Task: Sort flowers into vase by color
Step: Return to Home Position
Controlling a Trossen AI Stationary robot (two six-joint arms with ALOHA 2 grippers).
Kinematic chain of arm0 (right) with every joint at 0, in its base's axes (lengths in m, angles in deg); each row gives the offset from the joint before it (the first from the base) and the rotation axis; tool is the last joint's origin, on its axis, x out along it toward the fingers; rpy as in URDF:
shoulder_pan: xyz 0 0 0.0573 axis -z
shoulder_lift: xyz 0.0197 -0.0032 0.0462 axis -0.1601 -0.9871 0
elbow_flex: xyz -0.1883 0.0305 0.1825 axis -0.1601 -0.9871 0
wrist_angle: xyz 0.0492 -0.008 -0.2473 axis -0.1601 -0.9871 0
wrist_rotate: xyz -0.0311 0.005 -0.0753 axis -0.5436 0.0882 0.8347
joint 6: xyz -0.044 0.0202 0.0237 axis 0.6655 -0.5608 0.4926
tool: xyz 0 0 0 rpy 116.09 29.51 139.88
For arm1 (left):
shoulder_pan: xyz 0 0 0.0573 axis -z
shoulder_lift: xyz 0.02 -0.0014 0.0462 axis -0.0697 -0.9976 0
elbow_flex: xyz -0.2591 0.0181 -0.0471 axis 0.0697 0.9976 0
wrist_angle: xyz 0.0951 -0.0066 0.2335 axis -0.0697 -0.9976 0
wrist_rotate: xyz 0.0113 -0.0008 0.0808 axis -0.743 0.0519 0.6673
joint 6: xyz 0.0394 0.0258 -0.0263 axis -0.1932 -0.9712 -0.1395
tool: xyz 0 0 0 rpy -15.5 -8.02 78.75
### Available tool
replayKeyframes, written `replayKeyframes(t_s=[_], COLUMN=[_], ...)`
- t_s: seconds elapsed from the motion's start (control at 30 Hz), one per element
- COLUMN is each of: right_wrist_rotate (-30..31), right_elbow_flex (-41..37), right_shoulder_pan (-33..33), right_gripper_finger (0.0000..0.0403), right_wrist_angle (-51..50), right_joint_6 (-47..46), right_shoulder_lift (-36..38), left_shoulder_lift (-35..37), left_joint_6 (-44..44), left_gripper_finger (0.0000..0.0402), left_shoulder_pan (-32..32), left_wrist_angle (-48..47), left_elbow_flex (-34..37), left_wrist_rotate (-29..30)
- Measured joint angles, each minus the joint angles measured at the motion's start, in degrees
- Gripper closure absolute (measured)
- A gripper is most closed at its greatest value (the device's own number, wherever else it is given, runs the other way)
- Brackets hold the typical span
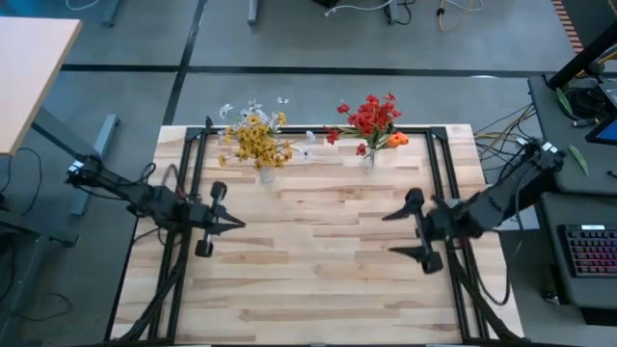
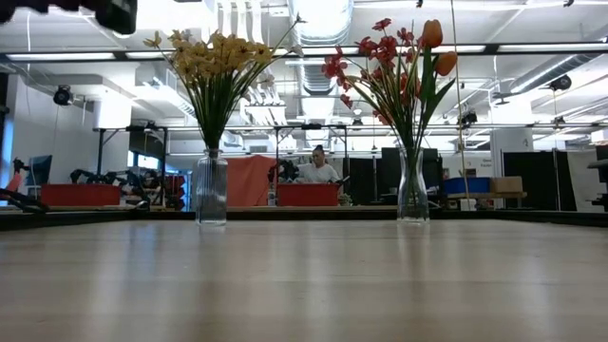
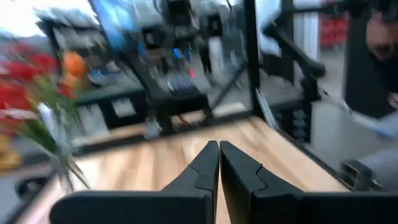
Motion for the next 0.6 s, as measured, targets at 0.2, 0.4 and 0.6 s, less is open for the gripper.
replayKeyframes(t_s=[0.2, 0.4, 0.6], right_wrist_rotate=[-14.01, -24.98, -26.06], right_elbow_flex=[-4.84, -8.65, -15.95], right_shoulder_pan=[13.79, 21.5, 21.74], right_gripper_finger=[0.008, 0.008, 0.008], right_wrist_angle=[3.68, 2.8, 0.51], right_joint_6=[-2.5, -3.25, -2.76], right_shoulder_lift=[3.77, 7.71, 18.23], left_shoulder_lift=[7.93, 17.47, 29.14], left_joint_6=[-2.16, 0.49, 2.07], left_gripper_finger=[0.0402, 0.0402, 0.0402], left_shoulder_pan=[-7.61, -14.49, -15.07], left_wrist_angle=[11.91, 6.14, -6.32], left_elbow_flex=[11.4, 13.7, 13.15], left_wrist_rotate=[-1.39, -11.06, -11.78])
